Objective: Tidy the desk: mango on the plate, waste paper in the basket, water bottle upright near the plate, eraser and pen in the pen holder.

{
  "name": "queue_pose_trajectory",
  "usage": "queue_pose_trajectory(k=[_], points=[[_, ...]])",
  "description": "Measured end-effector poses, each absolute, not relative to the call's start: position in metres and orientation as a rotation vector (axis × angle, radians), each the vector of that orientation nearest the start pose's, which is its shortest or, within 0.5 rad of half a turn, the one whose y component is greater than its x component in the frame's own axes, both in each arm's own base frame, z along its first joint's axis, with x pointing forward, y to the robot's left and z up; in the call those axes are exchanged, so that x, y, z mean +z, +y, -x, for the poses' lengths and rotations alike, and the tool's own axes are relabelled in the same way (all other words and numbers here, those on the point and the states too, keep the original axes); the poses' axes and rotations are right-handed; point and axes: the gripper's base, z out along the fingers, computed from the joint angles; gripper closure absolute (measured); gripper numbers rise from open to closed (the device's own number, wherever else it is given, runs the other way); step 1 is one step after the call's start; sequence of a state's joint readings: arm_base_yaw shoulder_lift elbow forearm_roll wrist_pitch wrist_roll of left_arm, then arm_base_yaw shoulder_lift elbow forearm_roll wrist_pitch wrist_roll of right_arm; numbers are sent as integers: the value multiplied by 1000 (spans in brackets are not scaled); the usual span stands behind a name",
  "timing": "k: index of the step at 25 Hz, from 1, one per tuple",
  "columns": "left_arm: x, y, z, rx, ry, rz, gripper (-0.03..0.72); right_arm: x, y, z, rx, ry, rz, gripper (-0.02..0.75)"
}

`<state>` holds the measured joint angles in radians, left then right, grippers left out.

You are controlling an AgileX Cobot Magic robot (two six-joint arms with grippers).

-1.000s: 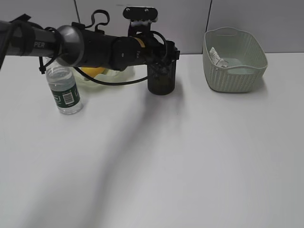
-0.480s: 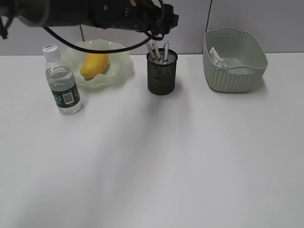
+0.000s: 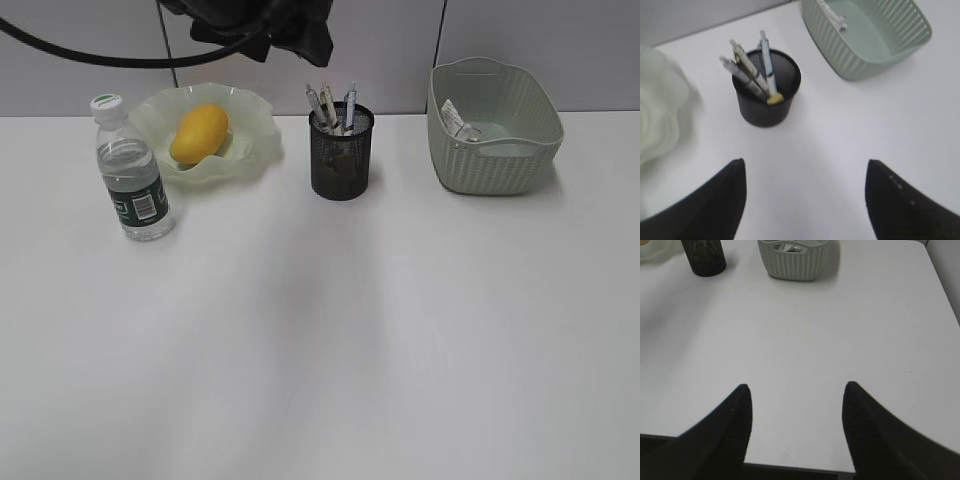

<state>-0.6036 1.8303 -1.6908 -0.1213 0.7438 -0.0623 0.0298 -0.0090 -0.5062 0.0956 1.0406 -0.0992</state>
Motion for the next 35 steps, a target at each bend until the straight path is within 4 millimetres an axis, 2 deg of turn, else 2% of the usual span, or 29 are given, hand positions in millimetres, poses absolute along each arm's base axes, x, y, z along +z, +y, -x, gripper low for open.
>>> queue_pose_trajectory(k=[7, 15, 18, 20, 25, 32, 35], points=[[346, -239, -313, -512, 2651, -676, 127, 281, 7, 7, 69, 2002, 133, 280], [349, -237, -310, -499, 2680, -696, 128, 281, 7, 7, 69, 2002, 133, 280], [358, -227, -313, -425, 2646, -684, 129, 281, 7, 7, 69, 2002, 133, 280], [371, -209, -315, -365, 2614, -626, 132, 281, 7, 7, 69, 2002, 133, 280], [400, -149, -324, -206, 2549, -406, 161, 281, 7, 7, 69, 2002, 133, 280], [403, -67, -347, -104, 2560, -91, 169, 281, 7, 7, 69, 2002, 133, 280], [403, -43, -350, -74, 2561, -6, 169, 281, 7, 7, 69, 2002, 133, 280]])
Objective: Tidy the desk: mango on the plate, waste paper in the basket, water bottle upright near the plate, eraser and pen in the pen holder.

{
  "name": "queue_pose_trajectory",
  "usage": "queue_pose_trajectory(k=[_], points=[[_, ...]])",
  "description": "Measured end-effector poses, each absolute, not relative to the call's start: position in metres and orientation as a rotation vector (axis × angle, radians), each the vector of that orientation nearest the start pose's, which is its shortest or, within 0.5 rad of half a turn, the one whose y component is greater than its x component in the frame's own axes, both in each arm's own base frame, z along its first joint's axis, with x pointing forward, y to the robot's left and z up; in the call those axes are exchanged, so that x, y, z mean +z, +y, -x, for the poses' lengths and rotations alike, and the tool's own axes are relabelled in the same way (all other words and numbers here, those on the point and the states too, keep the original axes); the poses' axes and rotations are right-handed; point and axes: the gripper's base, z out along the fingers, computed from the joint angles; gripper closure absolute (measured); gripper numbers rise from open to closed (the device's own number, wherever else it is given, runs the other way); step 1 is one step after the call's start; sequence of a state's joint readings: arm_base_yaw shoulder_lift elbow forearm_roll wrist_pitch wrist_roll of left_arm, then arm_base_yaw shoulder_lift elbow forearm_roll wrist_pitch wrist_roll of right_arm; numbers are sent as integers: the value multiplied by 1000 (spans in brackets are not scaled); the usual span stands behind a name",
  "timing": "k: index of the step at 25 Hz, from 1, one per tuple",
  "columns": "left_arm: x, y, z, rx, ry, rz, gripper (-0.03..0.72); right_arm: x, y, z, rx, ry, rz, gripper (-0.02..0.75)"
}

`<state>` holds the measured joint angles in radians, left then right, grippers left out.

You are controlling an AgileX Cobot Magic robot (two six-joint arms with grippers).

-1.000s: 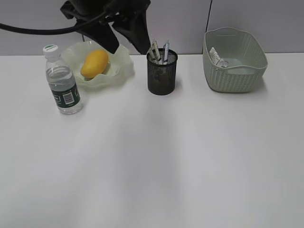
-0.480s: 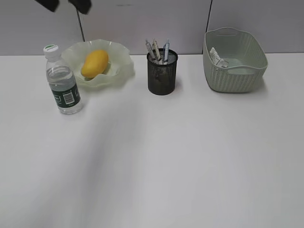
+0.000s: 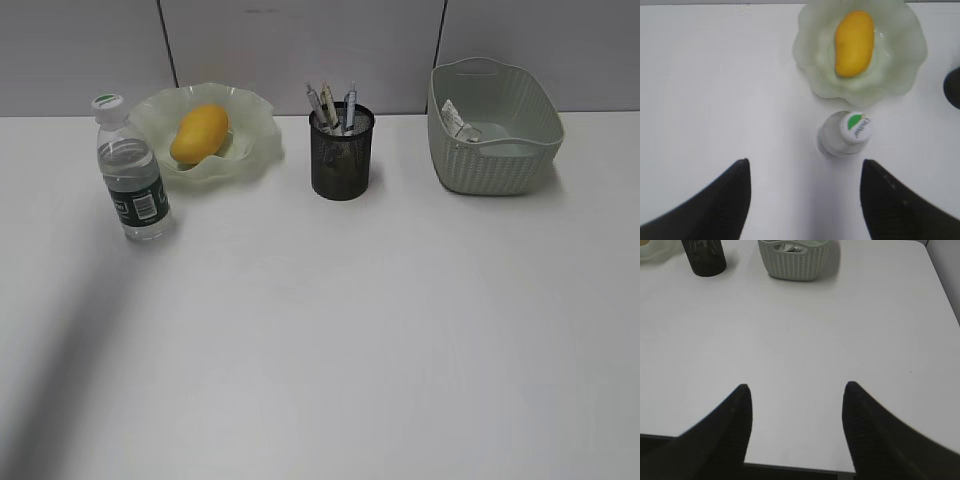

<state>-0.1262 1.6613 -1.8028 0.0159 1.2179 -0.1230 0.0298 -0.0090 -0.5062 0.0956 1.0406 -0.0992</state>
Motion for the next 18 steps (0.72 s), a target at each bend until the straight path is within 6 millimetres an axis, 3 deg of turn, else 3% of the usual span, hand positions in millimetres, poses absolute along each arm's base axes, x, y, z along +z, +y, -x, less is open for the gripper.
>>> queue_pose_trajectory(k=[7, 11, 15, 18], points=[[398, -30, -354, -57, 2576, 41, 171, 281, 7, 7, 69, 2002, 133, 280], [380, -29, -345, -44, 2642, 37, 171, 281, 7, 7, 69, 2002, 133, 280], [366, -26, -309, -36, 2707, 35, 171, 281, 7, 7, 69, 2002, 133, 280], [358, -23, -267, -37, 2731, 35, 171, 281, 7, 7, 69, 2002, 133, 280]])
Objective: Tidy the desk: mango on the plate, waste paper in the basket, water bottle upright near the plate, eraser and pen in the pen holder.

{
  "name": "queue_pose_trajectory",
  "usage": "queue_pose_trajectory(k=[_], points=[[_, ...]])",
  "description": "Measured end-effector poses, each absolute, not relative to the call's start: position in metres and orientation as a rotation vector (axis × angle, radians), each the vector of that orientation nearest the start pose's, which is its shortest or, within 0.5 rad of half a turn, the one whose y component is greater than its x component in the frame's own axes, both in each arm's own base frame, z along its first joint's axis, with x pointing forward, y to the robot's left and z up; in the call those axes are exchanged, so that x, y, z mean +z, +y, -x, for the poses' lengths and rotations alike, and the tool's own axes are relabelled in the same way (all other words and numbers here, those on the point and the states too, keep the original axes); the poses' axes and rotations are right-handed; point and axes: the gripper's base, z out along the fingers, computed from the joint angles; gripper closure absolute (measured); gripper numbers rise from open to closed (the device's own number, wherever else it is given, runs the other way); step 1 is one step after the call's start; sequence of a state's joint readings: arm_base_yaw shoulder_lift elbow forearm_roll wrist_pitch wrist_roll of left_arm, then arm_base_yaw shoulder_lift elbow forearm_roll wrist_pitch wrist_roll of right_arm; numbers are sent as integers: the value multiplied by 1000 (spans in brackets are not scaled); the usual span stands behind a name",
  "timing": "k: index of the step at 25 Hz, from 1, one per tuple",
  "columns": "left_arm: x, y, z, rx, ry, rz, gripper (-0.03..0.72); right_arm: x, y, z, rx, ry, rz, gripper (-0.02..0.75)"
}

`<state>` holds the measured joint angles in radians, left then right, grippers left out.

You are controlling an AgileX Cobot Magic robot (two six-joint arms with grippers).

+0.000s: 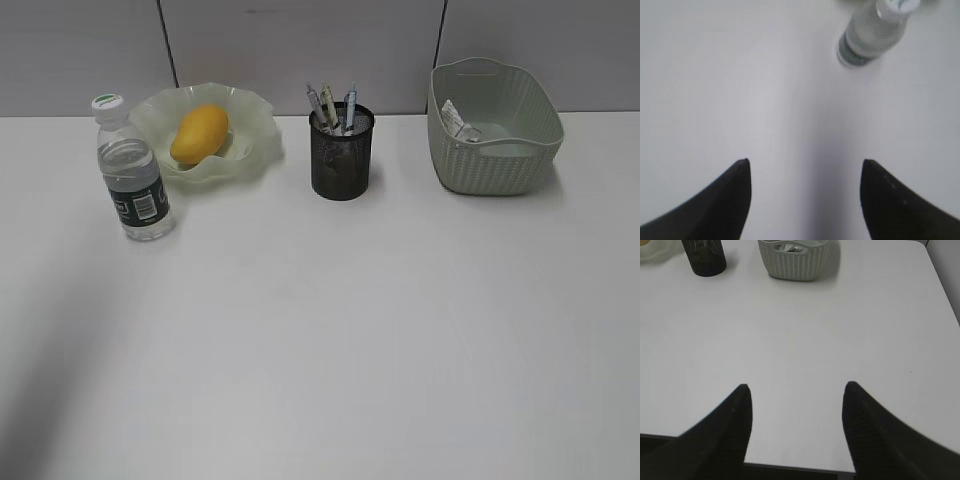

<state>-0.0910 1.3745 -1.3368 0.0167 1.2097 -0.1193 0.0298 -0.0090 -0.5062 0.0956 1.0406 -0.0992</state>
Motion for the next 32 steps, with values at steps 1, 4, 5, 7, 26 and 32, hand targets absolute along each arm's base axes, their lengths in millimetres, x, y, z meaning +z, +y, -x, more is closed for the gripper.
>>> queue_pose_trajectory(k=[1, 4, 5, 7, 26, 32], points=[[355, -22, -253, -40, 2730, 35, 171, 281, 7, 7, 69, 2002, 133, 280], [347, -19, -217, -47, 2696, 35, 172, 281, 7, 7, 69, 2002, 133, 280], [345, -18, -204, -49, 2685, 35, 173, 281, 7, 7, 69, 2002, 133, 280], [342, -15, -179, -52, 2657, 35, 175, 281, 7, 7, 69, 2002, 133, 280], [302, -1, -22, -101, 2251, 32, 180, 281, 7, 7, 70, 2002, 133, 280], [299, 1, 0, -104, 2143, 32, 180, 281, 7, 7, 70, 2002, 133, 280]])
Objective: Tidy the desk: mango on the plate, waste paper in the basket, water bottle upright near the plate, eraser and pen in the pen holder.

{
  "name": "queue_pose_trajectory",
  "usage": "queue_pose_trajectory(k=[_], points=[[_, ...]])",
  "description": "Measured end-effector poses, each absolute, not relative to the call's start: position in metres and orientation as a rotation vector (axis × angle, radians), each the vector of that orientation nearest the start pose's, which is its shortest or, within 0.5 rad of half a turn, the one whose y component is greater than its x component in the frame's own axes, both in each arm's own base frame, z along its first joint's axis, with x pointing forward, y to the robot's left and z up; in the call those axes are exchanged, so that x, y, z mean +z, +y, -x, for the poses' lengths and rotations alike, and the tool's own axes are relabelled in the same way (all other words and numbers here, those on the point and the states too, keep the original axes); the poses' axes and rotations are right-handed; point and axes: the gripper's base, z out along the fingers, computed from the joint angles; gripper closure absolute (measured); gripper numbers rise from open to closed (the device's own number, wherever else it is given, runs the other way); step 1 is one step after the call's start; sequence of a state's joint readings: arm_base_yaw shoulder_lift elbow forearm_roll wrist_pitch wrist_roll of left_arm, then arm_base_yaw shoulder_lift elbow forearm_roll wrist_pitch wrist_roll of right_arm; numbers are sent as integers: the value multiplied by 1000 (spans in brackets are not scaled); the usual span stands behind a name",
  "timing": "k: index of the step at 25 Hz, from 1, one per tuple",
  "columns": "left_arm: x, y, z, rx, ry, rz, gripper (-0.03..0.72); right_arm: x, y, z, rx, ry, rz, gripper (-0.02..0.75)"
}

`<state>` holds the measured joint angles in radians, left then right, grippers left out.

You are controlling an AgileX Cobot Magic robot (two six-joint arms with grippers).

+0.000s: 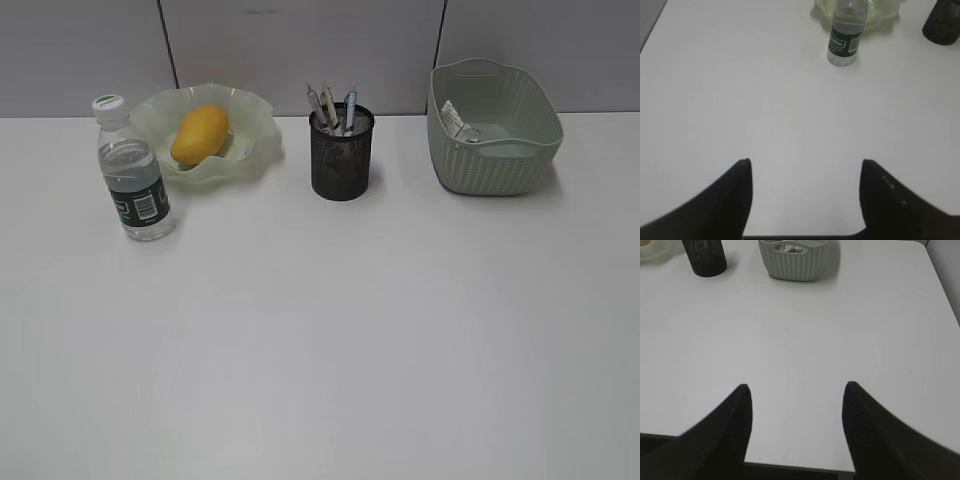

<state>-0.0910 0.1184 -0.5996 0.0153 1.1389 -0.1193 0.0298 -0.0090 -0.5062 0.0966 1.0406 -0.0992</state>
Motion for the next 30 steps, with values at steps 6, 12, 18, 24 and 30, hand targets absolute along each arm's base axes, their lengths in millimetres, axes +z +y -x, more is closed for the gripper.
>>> queue_pose_trajectory(k=[6, 12, 18, 24, 30], points=[[288, 6, 14, -54, 2061, 35, 180, 281, 7, 7, 70, 2002, 133, 280], [283, 6, 10, -42, 2028, 12, 180, 281, 7, 7, 70, 2003, 133, 280], [283, 6, 9, -38, 2025, 2, 180, 280, 7, 6, 72, 2003, 133, 280], [283, 6, 9, -38, 2022, 2, 180, 280, 7, 6, 72, 2003, 133, 280], [283, 6, 9, -28, 2020, 19, 180, 280, 7, 6, 72, 2003, 133, 280]])
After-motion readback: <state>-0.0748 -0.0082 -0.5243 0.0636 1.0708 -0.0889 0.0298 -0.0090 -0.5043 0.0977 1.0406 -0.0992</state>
